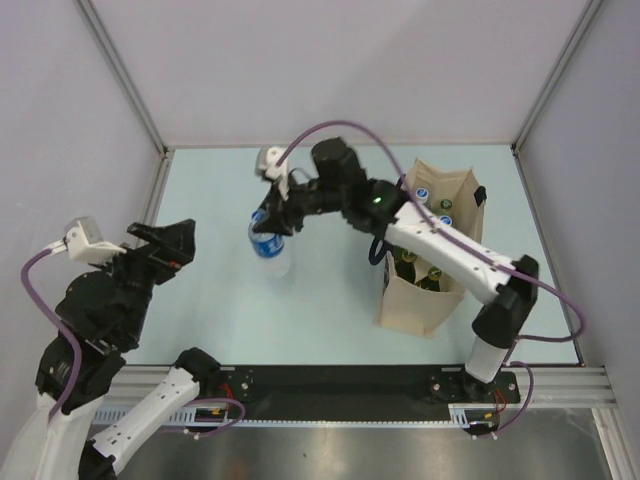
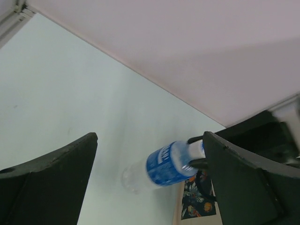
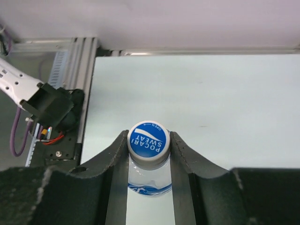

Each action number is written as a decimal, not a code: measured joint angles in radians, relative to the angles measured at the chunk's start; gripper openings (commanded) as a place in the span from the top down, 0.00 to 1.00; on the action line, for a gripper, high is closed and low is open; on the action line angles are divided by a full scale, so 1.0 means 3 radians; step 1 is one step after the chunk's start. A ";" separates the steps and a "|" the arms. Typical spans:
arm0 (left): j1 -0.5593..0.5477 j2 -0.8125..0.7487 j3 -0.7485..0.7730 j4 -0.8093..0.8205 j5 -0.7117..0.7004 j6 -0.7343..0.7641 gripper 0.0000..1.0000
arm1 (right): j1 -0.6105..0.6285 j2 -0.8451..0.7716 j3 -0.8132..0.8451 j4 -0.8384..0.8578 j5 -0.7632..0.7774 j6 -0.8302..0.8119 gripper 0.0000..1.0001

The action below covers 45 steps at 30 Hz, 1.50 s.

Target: Place the beverage into the canvas bag

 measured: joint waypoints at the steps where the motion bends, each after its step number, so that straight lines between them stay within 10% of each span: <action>1: 0.0000 0.0034 -0.0023 0.0062 0.0062 0.0008 0.01 | -0.0070 -0.0083 0.0067 -0.0092 0.0011 -0.0027 1.00; 20: -0.0062 0.1909 -0.0024 0.1321 0.2281 0.0041 0.05 | -0.2173 -0.1091 0.1438 -0.1563 -0.0024 -0.0064 1.00; 30: -0.0589 0.3000 0.0811 0.1119 0.2878 0.0125 0.08 | -0.3273 -0.1554 0.0710 -0.1970 -0.0909 -0.0247 1.00; 45: -0.1007 0.3752 0.1350 0.0525 0.2992 0.0369 0.23 | -0.3338 -0.2193 -0.0249 -0.2729 -0.1541 -0.0945 1.00</action>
